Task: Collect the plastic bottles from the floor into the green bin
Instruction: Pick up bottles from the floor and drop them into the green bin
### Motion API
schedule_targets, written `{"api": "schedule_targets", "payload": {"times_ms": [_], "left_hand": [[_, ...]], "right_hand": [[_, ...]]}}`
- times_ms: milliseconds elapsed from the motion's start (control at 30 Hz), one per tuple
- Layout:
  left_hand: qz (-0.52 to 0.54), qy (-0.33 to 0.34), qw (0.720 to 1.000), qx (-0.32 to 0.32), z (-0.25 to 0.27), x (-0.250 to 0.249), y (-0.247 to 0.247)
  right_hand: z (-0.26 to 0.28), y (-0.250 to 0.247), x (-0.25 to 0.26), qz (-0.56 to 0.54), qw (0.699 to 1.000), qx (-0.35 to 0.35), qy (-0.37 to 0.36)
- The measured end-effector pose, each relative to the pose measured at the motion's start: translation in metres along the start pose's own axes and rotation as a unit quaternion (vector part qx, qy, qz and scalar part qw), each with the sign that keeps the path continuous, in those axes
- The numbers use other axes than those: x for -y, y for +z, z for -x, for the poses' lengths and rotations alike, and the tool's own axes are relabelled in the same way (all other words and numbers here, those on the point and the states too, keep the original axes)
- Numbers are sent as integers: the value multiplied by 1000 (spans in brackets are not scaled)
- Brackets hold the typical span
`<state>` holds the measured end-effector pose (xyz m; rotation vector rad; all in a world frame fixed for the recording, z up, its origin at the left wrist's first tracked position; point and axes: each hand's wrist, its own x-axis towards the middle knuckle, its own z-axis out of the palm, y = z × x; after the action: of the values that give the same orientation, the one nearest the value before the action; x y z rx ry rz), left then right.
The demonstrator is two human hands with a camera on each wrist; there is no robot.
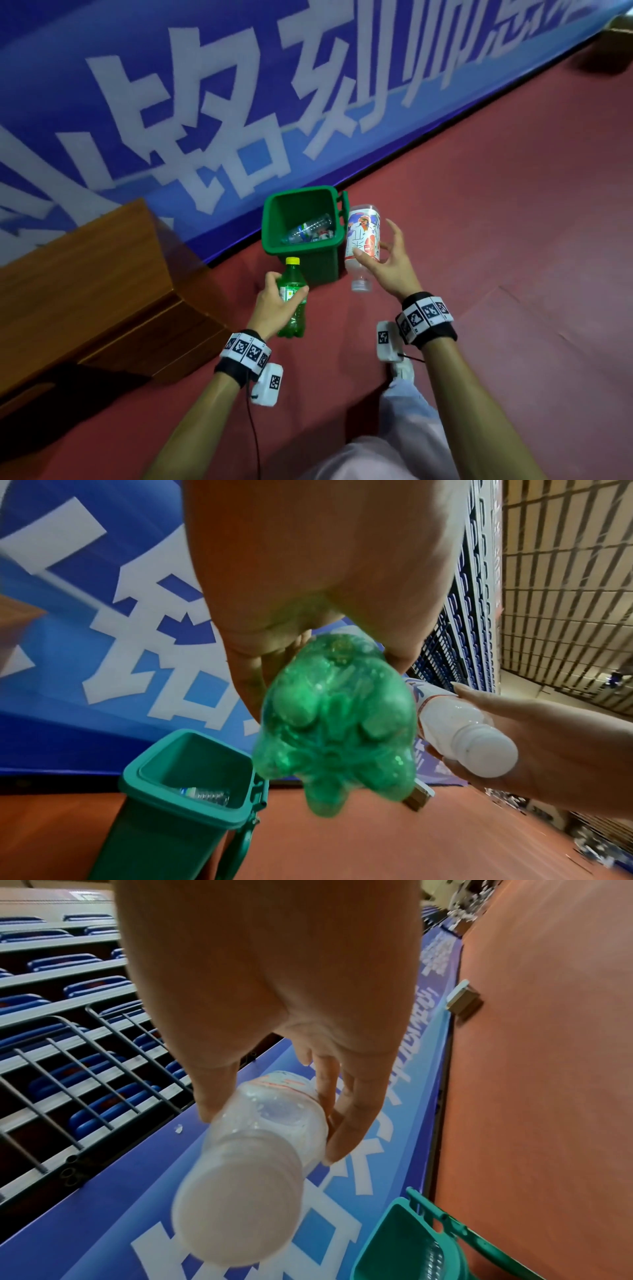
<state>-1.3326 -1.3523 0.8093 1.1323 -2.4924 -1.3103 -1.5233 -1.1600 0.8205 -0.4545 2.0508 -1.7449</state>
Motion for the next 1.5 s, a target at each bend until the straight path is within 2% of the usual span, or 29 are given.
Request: {"api": "schedule_targets", "payload": {"times_ms": [133,300,467,533,800,1033,1133,1300,1500], "left_hand": [[1,-4,999,-34,-70,-46,13],[11,-27,997,-71,-143,-100,28],[-1,-63,995,-81,-198,-124,36],[-2,-68,995,-78,-220,-125,33],[-8,-128,990,-55,-327,-75,9],[-10,-160,987,-16,-454,-40,-48],[-26,-163,986,6,-505,-30,-72],[-72,-171,980,66,-579,1,-75],[-146,-159,969,116,-642,20,-35]], "right_hand": [[-100,-15,25,9,999,25,-33],[-196,-31,52,-8,998,44,-33],[-263,-25,37,-13,998,45,45],[-290,-20,30,0,998,39,55],[-406,37,6,46,994,48,85],[-504,124,7,164,978,56,118],[-536,160,10,170,976,57,125],[-560,191,2,172,973,76,133],[-544,152,-33,203,960,46,186]]}}
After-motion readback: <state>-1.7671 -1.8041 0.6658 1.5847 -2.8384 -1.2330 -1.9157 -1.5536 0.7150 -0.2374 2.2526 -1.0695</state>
